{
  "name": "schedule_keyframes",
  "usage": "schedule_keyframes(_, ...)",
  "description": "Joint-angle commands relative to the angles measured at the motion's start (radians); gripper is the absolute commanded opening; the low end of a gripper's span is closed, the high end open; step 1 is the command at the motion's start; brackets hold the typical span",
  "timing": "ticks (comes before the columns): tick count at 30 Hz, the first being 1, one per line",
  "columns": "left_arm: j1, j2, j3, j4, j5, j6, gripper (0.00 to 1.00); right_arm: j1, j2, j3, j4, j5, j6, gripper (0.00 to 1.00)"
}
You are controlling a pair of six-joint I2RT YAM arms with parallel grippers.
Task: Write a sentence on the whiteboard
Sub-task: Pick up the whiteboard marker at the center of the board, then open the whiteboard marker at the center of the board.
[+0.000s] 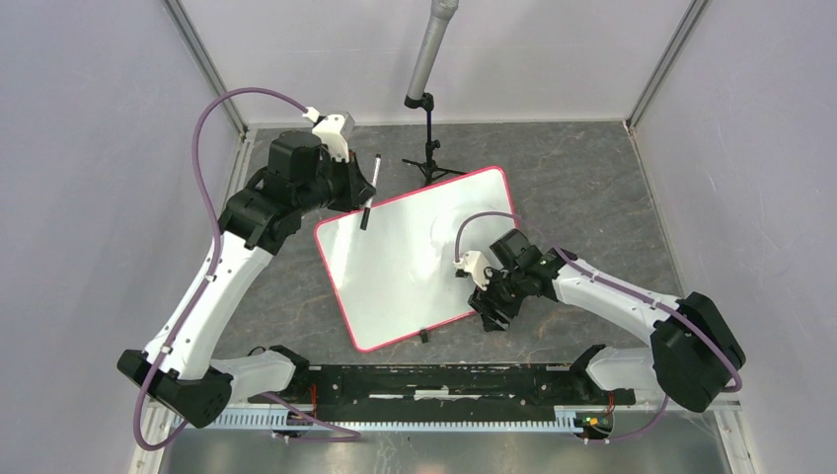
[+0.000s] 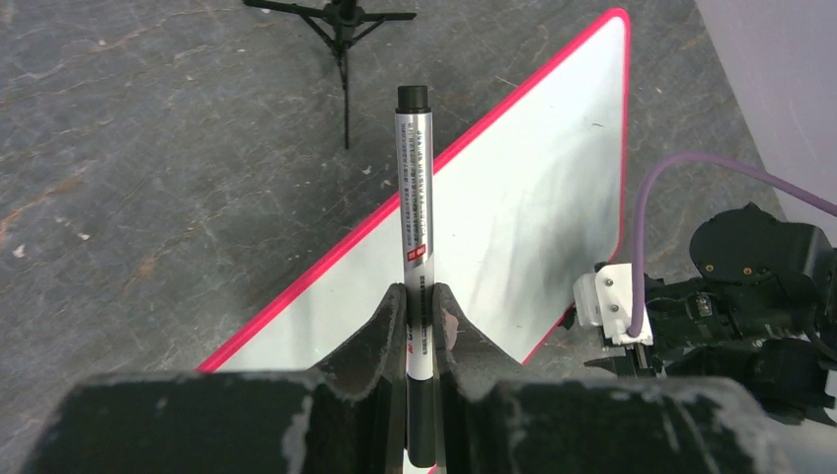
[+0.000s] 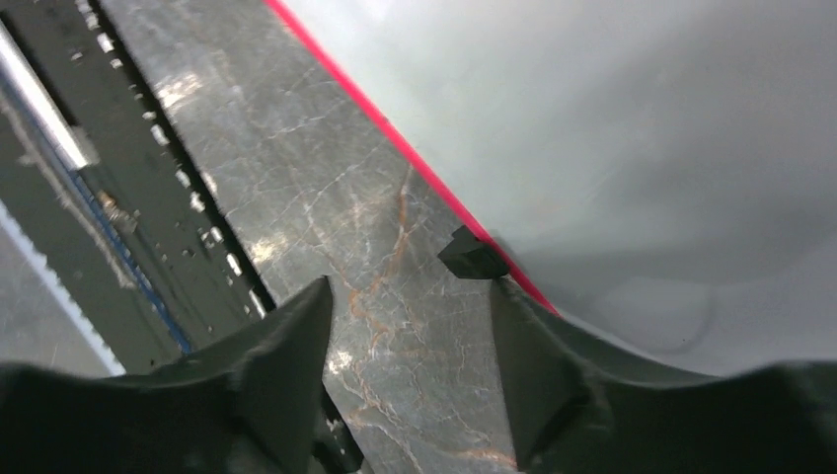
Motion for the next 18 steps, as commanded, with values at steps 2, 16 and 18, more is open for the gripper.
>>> schedule_keyframes(2, 0.006, 0.014, -0.008, 0.066, 0.114, 0.037, 0.02, 0.003, -0.076, 0.176, -0.103, -0.155, -0.168, 0.77)
schedule_keyframes(16, 0.004, 0.048, -0.030, 0.047, 0.622, 0.345, 0.02, -0.128, -0.149, 0.589, 0.089, -0.254, 0.099, 0.98)
schedule_keyframes(18, 0.004, 0.046, -0.034, 0.038, 0.670, 0.382, 0.02, -0.136, -0.120, 0.655, 0.102, -0.281, 0.183, 0.98)
